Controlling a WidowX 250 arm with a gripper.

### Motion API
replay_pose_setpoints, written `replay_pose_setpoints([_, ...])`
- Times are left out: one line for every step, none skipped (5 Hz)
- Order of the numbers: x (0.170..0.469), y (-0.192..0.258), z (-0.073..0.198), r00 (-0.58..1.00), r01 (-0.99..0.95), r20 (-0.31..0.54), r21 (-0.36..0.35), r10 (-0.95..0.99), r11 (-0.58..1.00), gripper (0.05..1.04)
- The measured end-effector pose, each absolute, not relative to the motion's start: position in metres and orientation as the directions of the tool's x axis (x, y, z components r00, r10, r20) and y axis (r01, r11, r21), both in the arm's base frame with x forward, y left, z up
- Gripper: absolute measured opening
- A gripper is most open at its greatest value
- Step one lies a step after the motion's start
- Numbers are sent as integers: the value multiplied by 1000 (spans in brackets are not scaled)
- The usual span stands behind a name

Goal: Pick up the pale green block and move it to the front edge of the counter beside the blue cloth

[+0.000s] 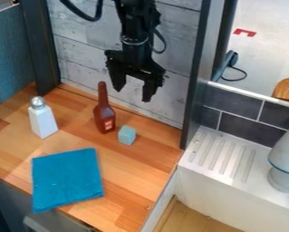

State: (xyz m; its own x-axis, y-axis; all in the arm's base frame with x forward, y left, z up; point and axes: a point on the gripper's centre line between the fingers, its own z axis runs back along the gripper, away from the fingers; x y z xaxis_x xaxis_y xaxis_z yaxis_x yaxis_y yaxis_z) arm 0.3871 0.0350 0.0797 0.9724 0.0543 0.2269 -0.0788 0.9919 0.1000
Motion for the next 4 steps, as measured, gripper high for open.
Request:
replay_pose_setpoints([389, 40, 67, 976, -66, 214, 135, 36, 989, 1005])
replay_pose_setpoints([380, 43, 56, 982, -42, 190, 155, 12, 987, 1005])
replay_pose_setpoints([378, 46, 54, 983, -25, 186, 174, -8, 984, 1005])
replay_pose_setpoints([377, 48, 44, 985, -26, 174, 172, -4, 985, 1005])
